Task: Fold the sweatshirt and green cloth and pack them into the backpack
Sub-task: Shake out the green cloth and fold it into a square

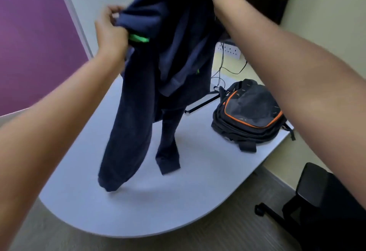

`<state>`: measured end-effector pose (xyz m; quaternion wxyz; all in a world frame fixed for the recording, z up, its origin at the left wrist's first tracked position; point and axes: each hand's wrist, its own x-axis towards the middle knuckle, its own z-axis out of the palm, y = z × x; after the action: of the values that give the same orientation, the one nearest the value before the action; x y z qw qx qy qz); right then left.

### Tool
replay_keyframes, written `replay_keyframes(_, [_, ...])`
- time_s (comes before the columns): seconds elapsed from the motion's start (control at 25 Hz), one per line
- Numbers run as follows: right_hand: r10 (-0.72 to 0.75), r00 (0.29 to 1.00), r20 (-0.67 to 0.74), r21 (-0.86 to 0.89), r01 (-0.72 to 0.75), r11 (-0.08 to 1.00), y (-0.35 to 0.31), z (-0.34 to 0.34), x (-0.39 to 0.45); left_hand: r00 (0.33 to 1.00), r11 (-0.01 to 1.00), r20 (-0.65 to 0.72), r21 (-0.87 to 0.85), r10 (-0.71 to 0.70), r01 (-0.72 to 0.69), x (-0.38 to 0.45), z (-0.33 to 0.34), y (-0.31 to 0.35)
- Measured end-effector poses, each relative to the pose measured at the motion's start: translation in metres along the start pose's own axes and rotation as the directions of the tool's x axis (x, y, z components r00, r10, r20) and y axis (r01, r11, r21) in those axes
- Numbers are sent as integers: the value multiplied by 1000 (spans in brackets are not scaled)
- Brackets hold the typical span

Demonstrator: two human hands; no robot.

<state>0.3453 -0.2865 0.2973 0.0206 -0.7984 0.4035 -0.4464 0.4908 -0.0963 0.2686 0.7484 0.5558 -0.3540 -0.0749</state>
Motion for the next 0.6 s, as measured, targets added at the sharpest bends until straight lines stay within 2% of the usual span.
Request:
replay_keyframes(0.04, [226,970,85,343,-241,908,-10,4,-9,999,998,11,47,-42,41,-1,-3,-26])
replay_keyframes(0.08, [228,967,114,364,-254,896,-10,13,-21,995,991,31,102,-94,91,-2,-8,-53])
replay_keyframes(0.12, [246,948,202,223,-289,931,2,31,-34,985,972,48,173,-168,157,-5,-15,-82])
replay_keyframes(0.16, [249,877,411,109,-319,942,21,47,-55,966,940,59,254,-251,229,-8,-25,-112])
replay_keyframes(0.2, [266,752,604,-24,-316,948,39,68,-79,942,891,58,346,-331,292,-12,-36,-141])
replay_keyframes(0.24, [287,611,738,-150,-266,952,51,82,-110,913,825,45,448,-406,345,-19,-48,-172])
replay_keyframes(0.28, [319,497,807,-249,-203,947,71,101,-142,880,748,18,536,-474,392,-28,-61,-200])
replay_keyframes(0.32, [366,414,834,-324,-170,931,89,119,-175,845,673,-15,597,-535,437,-42,-72,-226])
replay_keyframes(0.36, [385,368,846,-360,-137,923,108,135,-209,807,607,-51,631,-589,483,-59,-82,-248])
replay_keyframes(0.48, [367,374,852,-320,-182,930,134,161,-297,735,467,-117,703,-668,536,-117,-103,-292])
replay_keyframes(0.52, [356,418,836,-327,-141,934,134,164,-320,721,448,-117,712,-684,541,-133,-109,-299])
replay_keyframes(0.6, [238,602,763,-308,15,951,121,154,-355,710,460,-110,691,-695,558,-155,-114,-305])
